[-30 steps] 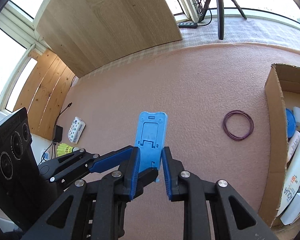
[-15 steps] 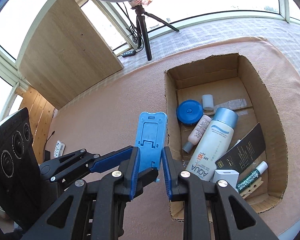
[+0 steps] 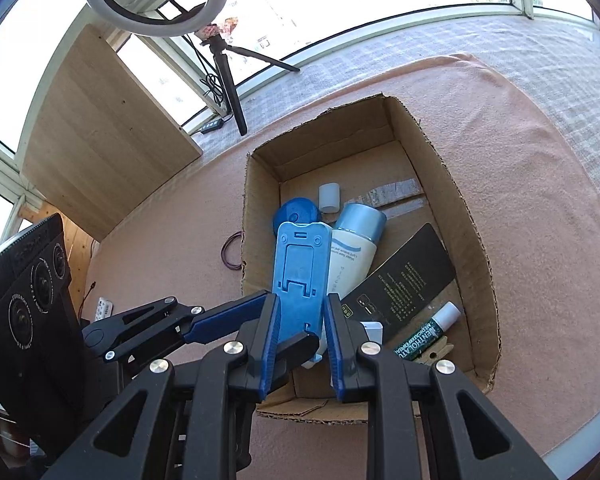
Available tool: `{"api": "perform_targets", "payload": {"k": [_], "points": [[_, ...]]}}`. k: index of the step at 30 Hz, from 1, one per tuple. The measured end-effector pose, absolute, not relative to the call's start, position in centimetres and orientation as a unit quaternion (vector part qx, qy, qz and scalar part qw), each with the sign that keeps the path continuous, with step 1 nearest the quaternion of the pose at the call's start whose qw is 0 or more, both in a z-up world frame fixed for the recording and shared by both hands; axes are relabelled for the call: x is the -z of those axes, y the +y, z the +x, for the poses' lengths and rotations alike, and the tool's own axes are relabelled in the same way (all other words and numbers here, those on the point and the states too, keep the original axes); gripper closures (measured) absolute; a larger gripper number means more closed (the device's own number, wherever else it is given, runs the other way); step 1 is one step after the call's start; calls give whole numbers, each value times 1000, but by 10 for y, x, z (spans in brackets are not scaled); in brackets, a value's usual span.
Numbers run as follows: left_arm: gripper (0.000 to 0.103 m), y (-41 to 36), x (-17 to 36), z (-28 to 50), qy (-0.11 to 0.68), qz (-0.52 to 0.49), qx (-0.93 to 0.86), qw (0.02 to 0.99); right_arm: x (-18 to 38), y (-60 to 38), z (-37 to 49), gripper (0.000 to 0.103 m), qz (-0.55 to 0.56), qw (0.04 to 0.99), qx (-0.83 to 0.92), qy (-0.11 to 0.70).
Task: Organize objects
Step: 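Carry the blue stand into the box and open the right gripper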
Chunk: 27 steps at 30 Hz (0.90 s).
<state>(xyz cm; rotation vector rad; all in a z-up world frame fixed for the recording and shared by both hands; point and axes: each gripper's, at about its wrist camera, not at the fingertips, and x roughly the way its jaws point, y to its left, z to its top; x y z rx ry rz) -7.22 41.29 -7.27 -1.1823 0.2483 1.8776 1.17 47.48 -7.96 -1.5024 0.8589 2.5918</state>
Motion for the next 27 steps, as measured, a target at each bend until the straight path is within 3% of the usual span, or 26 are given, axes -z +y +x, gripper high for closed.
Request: {"api": "perform_targets", "payload": {"k": [2,3,4,5,6,7,8,27], "points": [[64,417,74,-74,103,-474,-754,442,81,479,13,82,-482,14,-831,279],[57,417,74,-73,101,-471,-753,449,82,480,14,80,-481,12,-831,281],[37,418,74,-73,101,-469,-751,453,82,480,14,78,-479,11,-832,281],[26,418,73,-72,102,-467,-754,452,81,481,15,71,-477,15,-834,278],[10,418,72,-71,102,-461,-759,448,81,482,15,46,-477,26,-835,272],[8,417,71,-70,103,-458,-761,448,80,483,16,27,-473,42,-839,267],[8,417,71,-70,105,-459,-760,448,79,485,18,24,-467,55,-843,263],[8,358,64,-75,98,-459,-786,403,70,461,9,25,-450,49,-861,234]]}}
